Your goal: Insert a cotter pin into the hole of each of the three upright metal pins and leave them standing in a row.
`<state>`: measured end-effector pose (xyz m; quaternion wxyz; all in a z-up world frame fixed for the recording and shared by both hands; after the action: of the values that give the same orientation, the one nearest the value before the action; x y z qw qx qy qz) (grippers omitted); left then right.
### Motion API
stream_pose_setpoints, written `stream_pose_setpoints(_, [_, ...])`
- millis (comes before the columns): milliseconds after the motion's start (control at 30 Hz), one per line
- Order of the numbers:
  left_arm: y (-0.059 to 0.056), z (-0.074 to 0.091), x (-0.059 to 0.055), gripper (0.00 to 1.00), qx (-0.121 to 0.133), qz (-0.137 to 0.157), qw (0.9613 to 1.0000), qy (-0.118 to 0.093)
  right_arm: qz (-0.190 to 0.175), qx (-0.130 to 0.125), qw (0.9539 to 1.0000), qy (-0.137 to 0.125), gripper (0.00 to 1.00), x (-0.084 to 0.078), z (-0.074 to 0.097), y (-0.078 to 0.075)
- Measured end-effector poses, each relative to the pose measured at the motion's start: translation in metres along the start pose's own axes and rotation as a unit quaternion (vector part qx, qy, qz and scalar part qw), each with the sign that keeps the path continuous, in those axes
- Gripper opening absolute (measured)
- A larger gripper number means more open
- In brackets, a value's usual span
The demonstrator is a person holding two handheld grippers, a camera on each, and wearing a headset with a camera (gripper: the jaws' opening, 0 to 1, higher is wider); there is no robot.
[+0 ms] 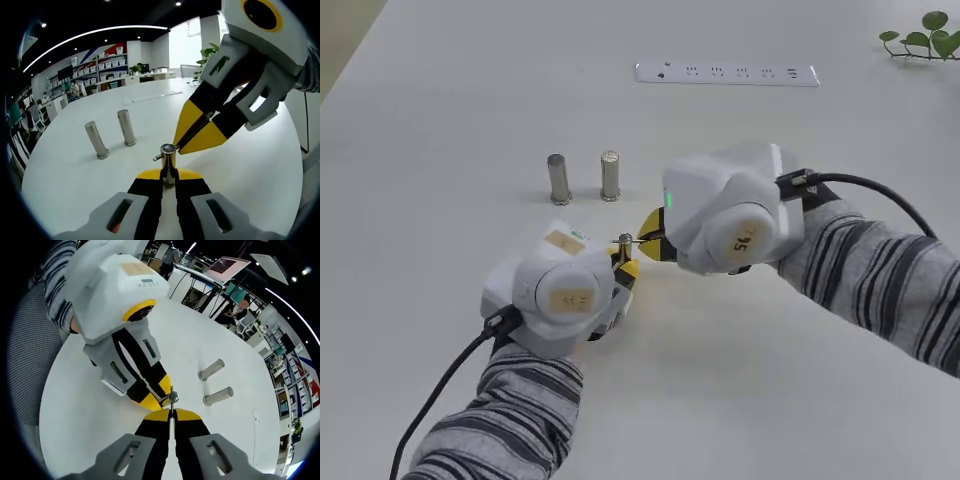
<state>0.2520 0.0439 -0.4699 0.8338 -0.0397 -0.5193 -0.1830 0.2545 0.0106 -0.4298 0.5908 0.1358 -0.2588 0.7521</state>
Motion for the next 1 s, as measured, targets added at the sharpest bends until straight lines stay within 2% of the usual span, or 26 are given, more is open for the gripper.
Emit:
stream_pose_setpoints(200, [-0.0004, -0.0007, -0.0003, 0.05, 0.004, 0.002, 1.0, 0.001, -0.016, -0.003, 0.9999, 0.0, 0.0, 0.0015, -0.0006, 0.0007])
stream_pose_setpoints(367, [-0.0011, -0.0019, -0.0011, 0.05, 0.012, 0.004, 0.9999, 0.004, -0.051, -0.005, 0.9987, -0.009, 0.0, 0.0045, -0.0024, 0.0008])
stream_pose_setpoints(600, [-0.0008, -0.0022, -0.0024, 0.05, 0.015, 0.008, 0.9998, 0.007, -0.051, -0.005, 0.9986, -0.01, 0.0, 0.0048, -0.0016, 0.0014])
stream_pose_setpoints(733, [-0.001, -0.0025, -0.0026, 0.05, 0.016, 0.008, 0.9998, 0.007, -0.038, -0.007, 0.9992, -0.012, 0.0, 0.0048, -0.0002, 0.0019])
stream_pose_setpoints(1000, [-0.0013, -0.0026, -0.0028, 0.05, 0.015, 0.007, 0.9998, 0.008, -0.042, -0.003, 0.999, -0.013, 0.01, 0.0043, 0.0067, 0.004])
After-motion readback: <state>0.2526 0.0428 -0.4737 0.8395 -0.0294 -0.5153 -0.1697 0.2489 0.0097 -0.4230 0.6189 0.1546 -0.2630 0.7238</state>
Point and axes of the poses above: the centre of the closed fingertips' face, and the gripper's own axes: z roughly backward along the fingers, y roughly to its left, x roughly out of its top, the point moved 3 cm from there along z, roughly backward along the fingers, and after that the axes turned 13 degrees about x, right-handed, at the moved point
